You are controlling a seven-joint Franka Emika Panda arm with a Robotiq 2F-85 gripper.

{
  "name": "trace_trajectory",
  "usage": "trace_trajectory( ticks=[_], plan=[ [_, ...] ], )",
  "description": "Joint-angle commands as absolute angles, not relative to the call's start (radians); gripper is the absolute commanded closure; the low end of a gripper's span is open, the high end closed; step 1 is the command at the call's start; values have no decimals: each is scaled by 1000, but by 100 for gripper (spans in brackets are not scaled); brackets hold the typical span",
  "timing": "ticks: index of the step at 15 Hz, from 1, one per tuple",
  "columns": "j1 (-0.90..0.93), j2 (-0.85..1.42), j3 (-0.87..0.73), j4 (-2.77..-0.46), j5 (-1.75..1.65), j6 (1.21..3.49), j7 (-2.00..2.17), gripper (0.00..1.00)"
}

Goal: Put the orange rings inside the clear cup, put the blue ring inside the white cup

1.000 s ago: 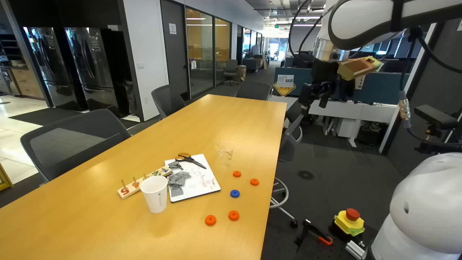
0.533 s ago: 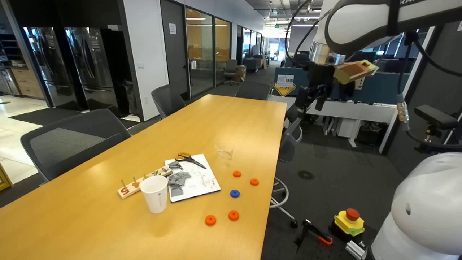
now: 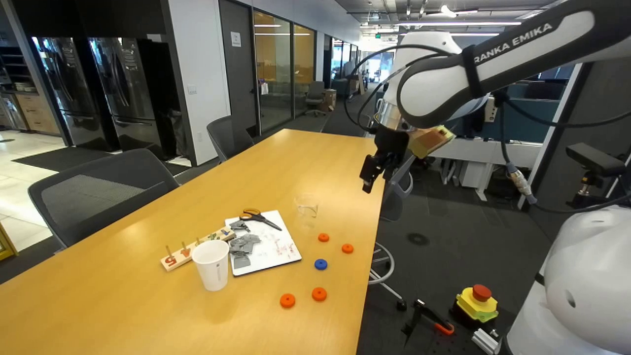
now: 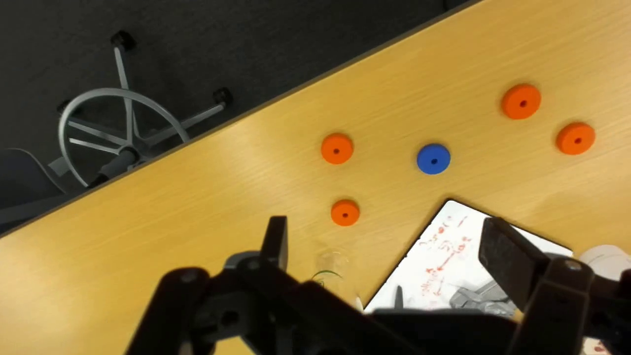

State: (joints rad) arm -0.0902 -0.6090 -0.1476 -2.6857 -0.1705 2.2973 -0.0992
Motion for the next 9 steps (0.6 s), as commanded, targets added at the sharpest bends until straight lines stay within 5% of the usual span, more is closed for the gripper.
trace_trajectory(
  ticks=[1, 9],
  plan=[
    [-61, -434, -180, -2657, -111, 2401, -176, 0],
    [-61, -79, -194, -2540, 43, 2458, -331, 0]
  ],
)
